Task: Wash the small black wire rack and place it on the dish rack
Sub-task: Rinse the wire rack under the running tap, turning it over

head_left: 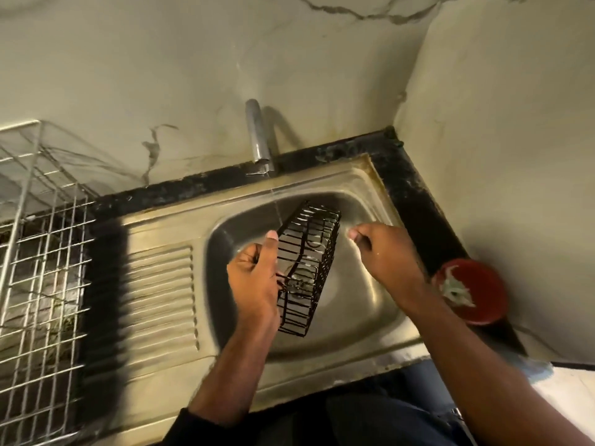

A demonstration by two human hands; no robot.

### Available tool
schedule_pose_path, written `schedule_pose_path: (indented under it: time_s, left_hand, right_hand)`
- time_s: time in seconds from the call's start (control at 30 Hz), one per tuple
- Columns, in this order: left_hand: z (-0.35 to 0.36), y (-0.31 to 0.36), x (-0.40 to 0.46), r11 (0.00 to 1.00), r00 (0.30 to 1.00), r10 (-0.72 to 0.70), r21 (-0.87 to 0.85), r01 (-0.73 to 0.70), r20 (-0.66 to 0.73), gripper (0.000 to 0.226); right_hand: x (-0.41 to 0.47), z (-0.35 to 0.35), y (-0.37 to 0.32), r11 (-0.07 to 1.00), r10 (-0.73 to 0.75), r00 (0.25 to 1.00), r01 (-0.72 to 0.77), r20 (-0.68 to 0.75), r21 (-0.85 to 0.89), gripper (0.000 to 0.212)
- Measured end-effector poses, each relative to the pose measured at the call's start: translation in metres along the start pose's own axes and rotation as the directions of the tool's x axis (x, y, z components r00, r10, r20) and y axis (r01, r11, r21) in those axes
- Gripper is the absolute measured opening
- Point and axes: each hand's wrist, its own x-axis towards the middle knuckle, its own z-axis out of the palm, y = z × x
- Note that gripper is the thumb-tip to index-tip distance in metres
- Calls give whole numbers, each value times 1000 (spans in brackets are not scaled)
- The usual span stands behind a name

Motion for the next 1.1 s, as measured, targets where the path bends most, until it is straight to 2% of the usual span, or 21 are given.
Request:
schedule_pose_path:
  time_s: [0.1, 0.17, 0.23, 0.33, 0.4, 0.47, 0.57, 0.63, 0.67, 0.77, 0.83, 0.87, 0.9, 0.93, 0.97, 1.0, 1.07, 1.1]
  left_hand:
    - [-14, -3, 15, 997, 997, -71, -22, 71, 16, 41]
    - [-22, -5, 22, 995, 995, -98, -17, 98, 31, 50]
    - [-30, -10, 32, 995, 994, -102, 15, 102, 47, 49]
    - [-37, -16, 43, 994, 993, -96, 66, 92, 73, 44]
    - [-39, -19, 50, 991, 989, -120, 75, 113, 92, 39]
    - [-39, -20, 57, 991, 984, -123, 69, 115, 130, 38]
    - [-38, -19, 65, 992, 973, -112, 74, 98, 203, 35]
    - [-35, -16, 70, 992, 960, -113, 85, 94, 258, 35]
    - [-32, -13, 71, 991, 951, -123, 94, 100, 284, 35]
    - [-22, -9, 79, 973, 923, -217, 144, 179, 318, 30]
    - [-16, -7, 89, 960, 893, -267, 184, 212, 362, 27]
    - [-14, -7, 93, 960, 882, -266, 187, 207, 390, 27]
    - [-11, -5, 96, 963, 872, -258, 178, 200, 415, 27]
    - [-9, -5, 100, 966, 865, -249, 168, 194, 435, 28]
    - [-8, -5, 103, 969, 859, -241, 165, 185, 452, 28]
    - [-7, -5, 106, 970, 857, -234, 177, 169, 460, 30]
    - [-9, -8, 111, 967, 866, -223, 215, 138, 448, 35]
    - [-10, -10, 113, 965, 875, -216, 233, 122, 433, 37]
  right_hand:
    - [22, 19, -25, 993, -47, 999, 49, -22, 109, 17]
    - [46, 33, -48, 965, -46, 999, 49, -15, 258, 19]
    - [74, 52, -80, 881, 16, 999, -35, 43, 472, 26]
    - [114, 76, -119, 588, 131, 940, -329, 314, 739, 33]
    - [135, 86, -133, 327, 189, 842, -539, 505, 776, 30]
    - [151, 91, -139, 81, 191, 739, -668, 647, 740, 31]
    - [160, 89, -134, 7, 102, 710, -701, 697, 713, 29]
    - [161, 85, -125, -114, 132, 713, -679, 689, 725, 28]
    - [159, 82, -121, -103, 139, 713, -679, 687, 726, 29]
    - [145, 67, -120, 156, 79, 703, -709, 707, 687, 32]
    - [137, 57, -124, 249, 99, 761, -642, 641, 725, 29]
    - [135, 53, -124, 353, 120, 802, -585, 585, 730, 27]
    - [131, 48, -124, 504, 105, 826, -524, 553, 687, 26]
    - [127, 43, -125, 646, 52, 828, -454, 558, 614, 24]
    - [123, 39, -123, 735, -6, 825, -380, 566, 562, 22]
    - [121, 33, -123, 757, -13, 837, -350, 548, 552, 19]
    - [121, 20, -122, 726, 73, 920, -313, 385, 612, 14]
    - [126, 15, -118, 758, 96, 937, -287, 335, 586, 14]
